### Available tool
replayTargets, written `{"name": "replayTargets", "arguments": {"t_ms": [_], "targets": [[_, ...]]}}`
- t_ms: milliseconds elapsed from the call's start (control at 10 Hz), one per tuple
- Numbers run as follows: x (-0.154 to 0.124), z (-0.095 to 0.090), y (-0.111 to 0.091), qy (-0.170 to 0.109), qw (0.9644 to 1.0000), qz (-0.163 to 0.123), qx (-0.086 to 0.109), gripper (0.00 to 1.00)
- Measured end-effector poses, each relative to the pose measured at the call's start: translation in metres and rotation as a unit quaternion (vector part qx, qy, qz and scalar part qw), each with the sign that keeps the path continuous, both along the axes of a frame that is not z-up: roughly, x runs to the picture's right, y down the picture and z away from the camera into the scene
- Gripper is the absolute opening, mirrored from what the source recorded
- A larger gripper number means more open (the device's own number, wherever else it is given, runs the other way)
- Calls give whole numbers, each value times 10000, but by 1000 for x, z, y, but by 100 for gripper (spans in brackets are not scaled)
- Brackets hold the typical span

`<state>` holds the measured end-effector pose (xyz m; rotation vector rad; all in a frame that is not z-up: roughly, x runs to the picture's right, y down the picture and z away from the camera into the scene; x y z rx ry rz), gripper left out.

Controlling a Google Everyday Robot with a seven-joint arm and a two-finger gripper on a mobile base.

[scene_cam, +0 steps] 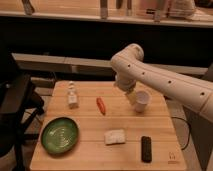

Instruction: Drag the pepper across the table

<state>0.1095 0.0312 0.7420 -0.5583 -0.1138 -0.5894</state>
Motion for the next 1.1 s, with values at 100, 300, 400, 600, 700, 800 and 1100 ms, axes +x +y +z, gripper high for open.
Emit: {"name": "replayTargets", "arguments": {"t_ms": [100,300,400,600,700,800,1100], "targets": [[-5,2,-1,-72,10000,-59,-13,80],[-9,5,-2,-158,9998,-114,-37,80],[-10,6,-3,-208,9997,-156,-50,80],[-15,9,-3,-291,9993,-205,-71,80],[-20,11,-4,-358,9990,-254,-89,80],[-24,14,-4,-416,9986,-301,-99,80],[-31,19,-4,-567,9974,-415,-134,80]]}}
